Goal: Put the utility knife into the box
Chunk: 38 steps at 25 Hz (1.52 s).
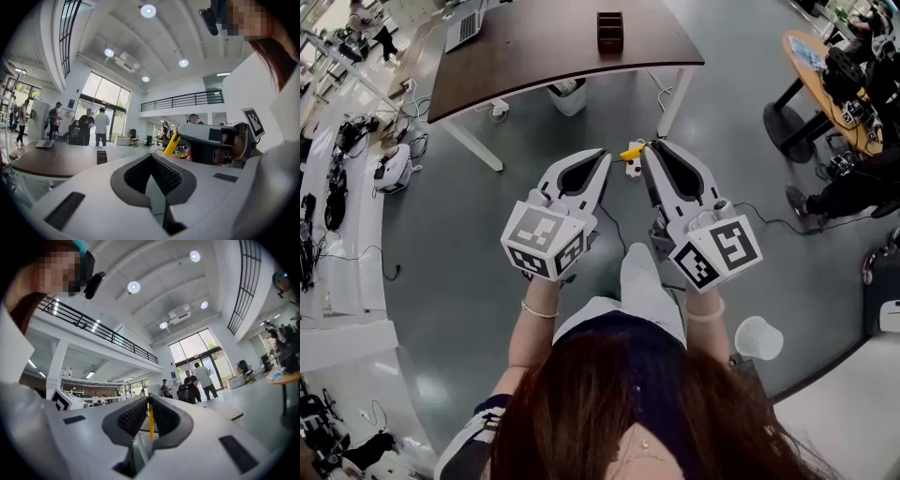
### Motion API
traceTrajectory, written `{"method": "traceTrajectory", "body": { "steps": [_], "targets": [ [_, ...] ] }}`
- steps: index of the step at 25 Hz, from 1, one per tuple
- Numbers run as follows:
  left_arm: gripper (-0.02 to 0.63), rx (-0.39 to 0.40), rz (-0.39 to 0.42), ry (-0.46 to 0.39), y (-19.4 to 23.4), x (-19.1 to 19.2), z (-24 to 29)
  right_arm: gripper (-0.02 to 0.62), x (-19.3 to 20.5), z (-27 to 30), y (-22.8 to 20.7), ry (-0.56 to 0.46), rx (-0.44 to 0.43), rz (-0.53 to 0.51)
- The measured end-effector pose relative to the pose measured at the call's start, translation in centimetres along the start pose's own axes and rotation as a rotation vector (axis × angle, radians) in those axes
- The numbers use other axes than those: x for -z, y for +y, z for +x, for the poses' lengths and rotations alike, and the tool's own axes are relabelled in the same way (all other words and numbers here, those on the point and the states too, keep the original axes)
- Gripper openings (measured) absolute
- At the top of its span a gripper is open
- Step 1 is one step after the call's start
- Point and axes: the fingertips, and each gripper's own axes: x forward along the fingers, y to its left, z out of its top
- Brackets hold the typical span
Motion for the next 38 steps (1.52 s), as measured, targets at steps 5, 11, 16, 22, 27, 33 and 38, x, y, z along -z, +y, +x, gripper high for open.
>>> {"method": "traceTrajectory", "body": {
  "steps": [5,11,16,22,27,33,38],
  "targets": [
    [-0.008,-0.008,-0.014,0.012,2.6,0.9,3.9,0.049,0.7,2.8,-4.0,-0.001,0.004,0.007],
    [-0.008,-0.044,-0.021,0.006,6.8,0.1,10.8,0.049,0.2,8.3,-9.9,0.013,-0.034,-0.014],
    [-0.008,-0.106,-0.027,-0.029,10.4,-2.0,17.1,0.049,-1.1,13.2,-15.8,0.024,-0.072,-0.01],
    [-0.008,-0.144,-0.032,-0.038,14.2,-3.1,21.6,0.049,-1.2,18.2,-20.3,0.032,-0.097,-0.008],
    [-0.008,-0.144,-0.032,-0.027,17.6,-3.2,24.8,0.049,-0.2,22.0,-22.7,0.042,-0.101,0.01],
    [-0.008,-0.096,-0.029,-0.028,23.1,-2.8,29.5,0.049,1.3,28.0,-26.2,0.059,-0.08,0.005],
    [-0.008,-0.049,-0.039,-0.012,29.0,-2.8,33.5,0.049,1.4,34.6,-29.7,0.062,-0.029,-0.014]
  ]
}}
